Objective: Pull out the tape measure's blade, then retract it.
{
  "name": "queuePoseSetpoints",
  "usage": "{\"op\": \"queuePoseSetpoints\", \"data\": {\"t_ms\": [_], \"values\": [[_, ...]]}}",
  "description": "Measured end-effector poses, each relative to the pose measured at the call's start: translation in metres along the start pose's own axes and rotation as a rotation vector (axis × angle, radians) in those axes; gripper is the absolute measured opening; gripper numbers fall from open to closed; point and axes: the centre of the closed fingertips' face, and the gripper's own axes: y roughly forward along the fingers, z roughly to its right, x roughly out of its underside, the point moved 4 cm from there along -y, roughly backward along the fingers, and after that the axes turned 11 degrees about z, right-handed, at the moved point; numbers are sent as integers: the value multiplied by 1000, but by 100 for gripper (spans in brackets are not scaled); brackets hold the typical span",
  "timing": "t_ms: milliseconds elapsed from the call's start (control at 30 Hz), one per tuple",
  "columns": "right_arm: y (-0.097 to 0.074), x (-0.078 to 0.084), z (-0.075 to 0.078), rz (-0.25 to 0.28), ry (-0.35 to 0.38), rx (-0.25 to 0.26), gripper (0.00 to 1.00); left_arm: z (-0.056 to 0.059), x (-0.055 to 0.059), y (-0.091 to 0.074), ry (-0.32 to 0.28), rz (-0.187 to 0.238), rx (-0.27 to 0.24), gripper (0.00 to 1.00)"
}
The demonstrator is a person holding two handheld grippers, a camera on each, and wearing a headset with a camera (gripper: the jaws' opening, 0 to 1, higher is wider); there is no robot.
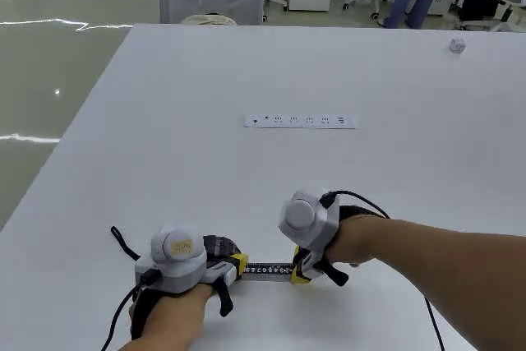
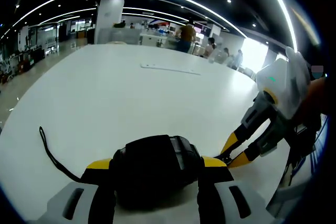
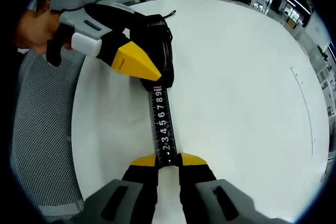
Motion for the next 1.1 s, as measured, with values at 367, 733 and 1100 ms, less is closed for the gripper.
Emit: {"op": "queuePoseSetpoints", "data": {"t_ms": [367,733,1100], "values": [[3,-4,-1,8,-5,-6,14,1,0,-1,-1,0,0,60],[6,-11,-2,19,-9,-8,15,1,0,-1,-1,1,1,60],[10,-15,-3,24,-9,-7,15,1,0,0,-3,3,1,60]]}}
